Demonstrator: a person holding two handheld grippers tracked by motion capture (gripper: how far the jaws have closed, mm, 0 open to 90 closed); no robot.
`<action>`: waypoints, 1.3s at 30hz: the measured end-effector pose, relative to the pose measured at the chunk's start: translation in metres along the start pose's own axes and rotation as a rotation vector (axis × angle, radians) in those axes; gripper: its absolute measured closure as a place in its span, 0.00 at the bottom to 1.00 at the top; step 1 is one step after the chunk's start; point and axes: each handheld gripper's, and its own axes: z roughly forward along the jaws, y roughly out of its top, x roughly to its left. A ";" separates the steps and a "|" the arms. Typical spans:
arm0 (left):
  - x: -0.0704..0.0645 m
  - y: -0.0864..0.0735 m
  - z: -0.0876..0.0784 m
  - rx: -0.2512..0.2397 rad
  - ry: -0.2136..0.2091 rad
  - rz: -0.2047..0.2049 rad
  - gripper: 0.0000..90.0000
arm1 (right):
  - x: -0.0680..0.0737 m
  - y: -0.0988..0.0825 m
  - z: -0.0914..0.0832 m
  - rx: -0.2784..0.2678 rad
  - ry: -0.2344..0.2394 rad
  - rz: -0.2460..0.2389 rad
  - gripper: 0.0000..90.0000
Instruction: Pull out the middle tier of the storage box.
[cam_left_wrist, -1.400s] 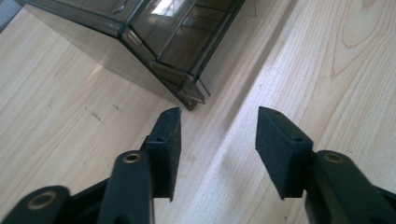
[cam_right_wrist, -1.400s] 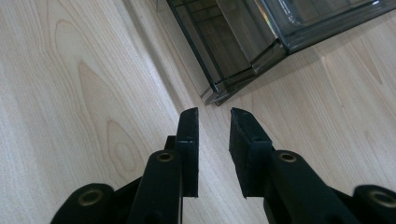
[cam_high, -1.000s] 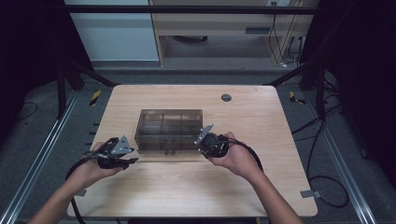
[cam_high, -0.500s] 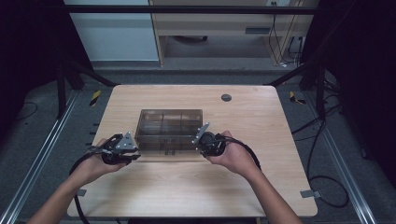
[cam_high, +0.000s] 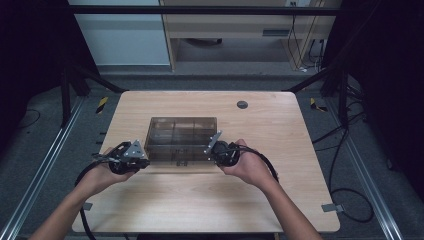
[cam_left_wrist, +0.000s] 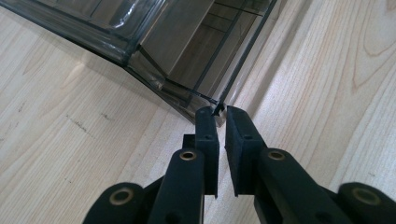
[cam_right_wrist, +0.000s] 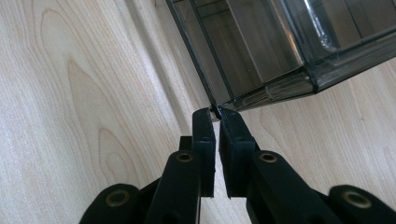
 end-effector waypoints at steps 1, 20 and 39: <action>-0.001 0.000 0.000 -0.001 -0.001 0.001 0.93 | 0.000 0.000 0.000 0.000 0.000 0.000 0.95; -0.018 -0.007 -0.012 0.017 -0.021 0.043 0.93 | 0.021 -0.006 -0.010 0.004 0.028 -0.029 0.96; -0.034 -0.009 -0.019 0.028 -0.020 0.068 0.93 | 0.036 -0.012 -0.017 0.002 0.033 -0.035 0.97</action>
